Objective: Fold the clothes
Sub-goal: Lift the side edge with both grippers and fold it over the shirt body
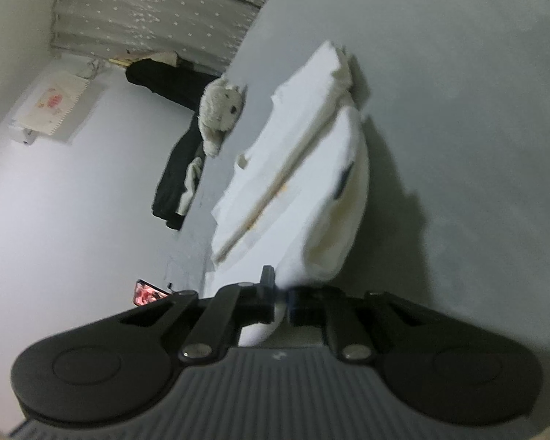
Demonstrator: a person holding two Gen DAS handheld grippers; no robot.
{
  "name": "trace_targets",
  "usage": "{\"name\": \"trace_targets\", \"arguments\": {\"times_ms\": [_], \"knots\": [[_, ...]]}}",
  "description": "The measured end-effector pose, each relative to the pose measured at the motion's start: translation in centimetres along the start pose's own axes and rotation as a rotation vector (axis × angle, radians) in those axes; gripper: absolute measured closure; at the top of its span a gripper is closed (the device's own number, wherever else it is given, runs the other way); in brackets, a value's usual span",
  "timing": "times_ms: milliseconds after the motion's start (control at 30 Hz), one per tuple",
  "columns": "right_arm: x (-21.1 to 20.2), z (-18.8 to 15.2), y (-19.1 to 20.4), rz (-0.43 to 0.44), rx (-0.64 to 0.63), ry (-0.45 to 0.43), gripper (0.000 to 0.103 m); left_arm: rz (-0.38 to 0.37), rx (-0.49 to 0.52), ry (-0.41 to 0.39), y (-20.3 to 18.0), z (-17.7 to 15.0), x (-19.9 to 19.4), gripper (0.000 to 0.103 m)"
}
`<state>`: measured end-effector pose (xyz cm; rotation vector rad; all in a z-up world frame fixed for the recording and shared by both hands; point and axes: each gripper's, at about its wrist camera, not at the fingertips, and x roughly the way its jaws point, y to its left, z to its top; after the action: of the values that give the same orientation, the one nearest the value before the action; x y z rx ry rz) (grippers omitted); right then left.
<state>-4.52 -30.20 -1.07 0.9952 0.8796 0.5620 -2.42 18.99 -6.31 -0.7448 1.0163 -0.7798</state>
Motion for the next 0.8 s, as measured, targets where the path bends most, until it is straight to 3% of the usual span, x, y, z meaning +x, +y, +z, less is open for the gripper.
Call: {"name": "trace_targets", "arguments": {"times_ms": [200, 500, 800], "knots": [[0.1, 1.5, 2.5, 0.055, -0.029, -0.077, 0.093, -0.084, -0.038, -0.131, -0.2, 1.5, -1.4, 0.095], [3.3, 4.9, 4.3, 0.094, -0.043, -0.199, 0.093, -0.148, -0.086, -0.337, -0.7, 5.2, -1.8, 0.095], [7.2, 8.6, 3.8, 0.089, -0.035, -0.290, 0.093, -0.080, -0.135, -0.437, -0.1, 8.6, 0.2, 0.095]]}}
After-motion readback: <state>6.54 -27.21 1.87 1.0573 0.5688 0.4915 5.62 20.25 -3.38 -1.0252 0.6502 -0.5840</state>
